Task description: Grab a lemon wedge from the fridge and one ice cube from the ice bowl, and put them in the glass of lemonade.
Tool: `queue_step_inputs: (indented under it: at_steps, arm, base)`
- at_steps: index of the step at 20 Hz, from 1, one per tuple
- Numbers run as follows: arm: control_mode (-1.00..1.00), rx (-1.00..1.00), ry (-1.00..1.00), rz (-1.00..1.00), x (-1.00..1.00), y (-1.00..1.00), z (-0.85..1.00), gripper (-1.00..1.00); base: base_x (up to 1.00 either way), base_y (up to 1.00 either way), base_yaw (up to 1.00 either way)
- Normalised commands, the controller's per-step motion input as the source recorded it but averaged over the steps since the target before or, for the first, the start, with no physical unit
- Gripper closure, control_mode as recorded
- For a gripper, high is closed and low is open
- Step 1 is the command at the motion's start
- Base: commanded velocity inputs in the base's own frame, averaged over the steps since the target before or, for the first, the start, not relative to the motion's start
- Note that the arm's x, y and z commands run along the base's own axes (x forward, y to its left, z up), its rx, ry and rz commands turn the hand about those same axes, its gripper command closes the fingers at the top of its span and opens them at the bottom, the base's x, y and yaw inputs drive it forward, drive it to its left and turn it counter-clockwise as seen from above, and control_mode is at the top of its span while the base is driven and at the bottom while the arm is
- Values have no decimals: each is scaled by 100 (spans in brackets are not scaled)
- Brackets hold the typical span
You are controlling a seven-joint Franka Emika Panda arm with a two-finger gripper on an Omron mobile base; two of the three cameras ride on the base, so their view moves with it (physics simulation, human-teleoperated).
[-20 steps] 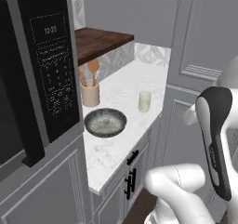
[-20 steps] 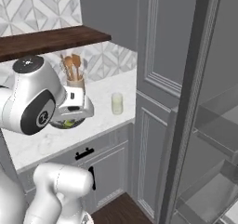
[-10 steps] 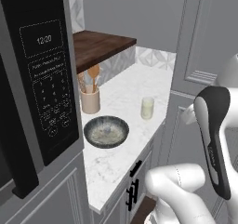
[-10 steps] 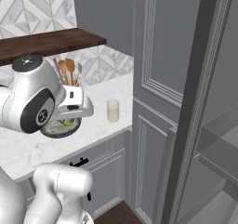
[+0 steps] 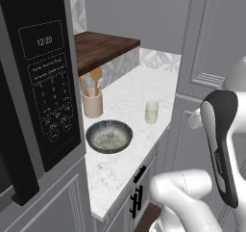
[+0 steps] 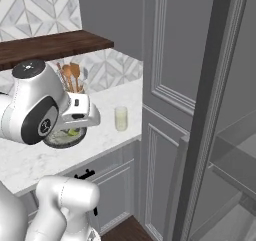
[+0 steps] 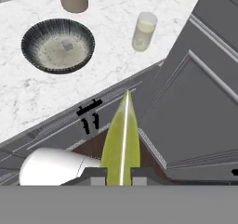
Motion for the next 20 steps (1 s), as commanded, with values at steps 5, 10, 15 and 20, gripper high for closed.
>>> queue_step_inputs:
  at_steps: [5,10,15,20]
  arm:
    - [-100,0,2,0,91,41,-14,100]
    - [-100,1,2,0,100,29,-34,100]
    - [-100,3,-3,0,88,0,-49,100]
    - [-100,-1,3,0,95,0,-8,100]
  base:
    - [0,0,0]
    - [0,0,0]
    - [0,0,0]
    - [0,0,0]
